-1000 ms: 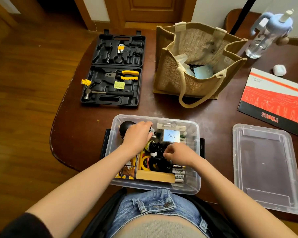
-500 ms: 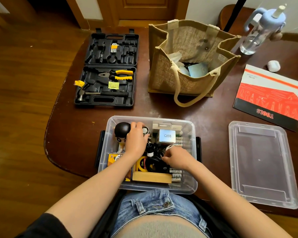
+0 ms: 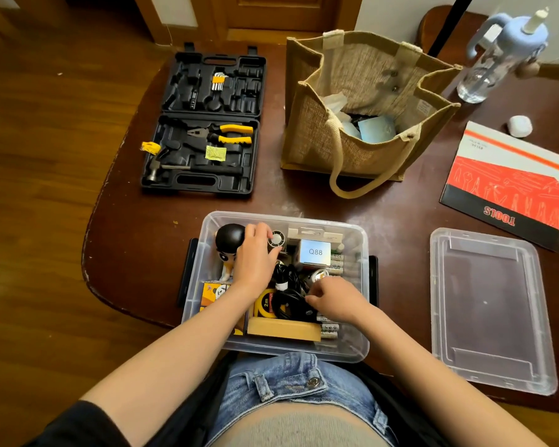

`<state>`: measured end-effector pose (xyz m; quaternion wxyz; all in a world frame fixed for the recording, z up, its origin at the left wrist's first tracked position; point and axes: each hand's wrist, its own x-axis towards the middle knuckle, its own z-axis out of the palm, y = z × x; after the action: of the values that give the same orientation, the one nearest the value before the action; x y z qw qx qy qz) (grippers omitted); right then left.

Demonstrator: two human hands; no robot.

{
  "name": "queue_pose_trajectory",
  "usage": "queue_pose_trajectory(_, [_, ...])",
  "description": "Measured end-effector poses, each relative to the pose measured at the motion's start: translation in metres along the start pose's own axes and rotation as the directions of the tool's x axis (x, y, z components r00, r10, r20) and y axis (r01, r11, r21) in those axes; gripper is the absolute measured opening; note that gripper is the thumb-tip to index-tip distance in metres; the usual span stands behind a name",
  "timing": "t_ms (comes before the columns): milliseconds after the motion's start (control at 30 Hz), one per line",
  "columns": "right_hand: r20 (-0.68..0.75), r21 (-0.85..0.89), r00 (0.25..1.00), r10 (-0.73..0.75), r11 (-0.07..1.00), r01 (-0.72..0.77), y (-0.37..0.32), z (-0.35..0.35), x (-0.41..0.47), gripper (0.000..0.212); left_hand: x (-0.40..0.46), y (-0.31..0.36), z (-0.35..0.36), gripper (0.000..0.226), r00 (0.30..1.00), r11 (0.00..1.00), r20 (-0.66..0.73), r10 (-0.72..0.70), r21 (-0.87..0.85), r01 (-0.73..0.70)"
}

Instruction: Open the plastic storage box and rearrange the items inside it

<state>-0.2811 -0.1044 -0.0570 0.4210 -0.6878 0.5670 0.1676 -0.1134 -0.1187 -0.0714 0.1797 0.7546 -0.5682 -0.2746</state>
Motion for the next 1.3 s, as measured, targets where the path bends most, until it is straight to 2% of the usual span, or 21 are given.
queue_pose_trajectory(200, [-0.048,-0.024,0.999,0.014,1.000,-0.016,0.000,-0.003,-0.003,0.022,0.002,-0.004,-0.006,0.008,0.997,0.998,0.050,0.056,0.029,-0.058])
queue_pose_trajectory(300, [-0.146,-0.091,0.986,0.081,0.991,-0.095,0.006,-0.005,-0.003,0.033,-0.001,-0.006,-0.009,0.011,0.995,0.995,0.068,0.069,0.061,-0.073])
queue_pose_trajectory(433, [-0.260,-0.065,0.956,0.136,0.985,-0.158,0.009,-0.006,-0.001,0.028,-0.007,-0.011,-0.013,0.012,0.994,0.997,0.086,0.065,0.046,-0.070])
queue_pose_trajectory(533, [-0.255,-0.054,0.958,0.133,0.987,-0.151,0.001,-0.004,0.006,0.033,-0.011,-0.016,-0.014,0.017,0.984,0.995,0.169,0.058,0.072,-0.070])
queue_pose_trajectory(700, [-0.266,0.024,0.949,0.169,0.985,-0.169,-0.005,0.003,0.018,0.029,-0.019,-0.021,-0.011,0.031,0.928,0.986,0.373,0.013,0.150,-0.074])
queue_pose_trajectory(833, [-0.273,0.035,0.944,0.186,0.982,-0.184,-0.006,0.004,0.018,0.027,-0.015,-0.018,-0.010,0.034,0.924,0.986,0.381,0.026,0.143,-0.086])
queue_pose_trajectory(1000, [-0.358,0.029,0.926,0.120,0.993,-0.117,-0.008,-0.003,0.001,0.042,-0.006,-0.016,-0.003,0.048,0.887,0.974,0.461,-0.005,0.202,-0.100])
queue_pose_trajectory(1133, [-0.419,0.082,0.902,0.104,0.994,-0.076,-0.002,-0.006,-0.017,0.032,-0.002,-0.021,-0.002,0.042,0.859,0.963,0.512,0.004,0.230,-0.141])
queue_pose_trajectory(1300, [-0.445,0.152,0.888,0.116,0.987,-0.052,0.010,-0.003,-0.030,0.024,-0.004,-0.029,-0.003,0.024,0.825,0.932,0.565,0.010,0.293,-0.212])
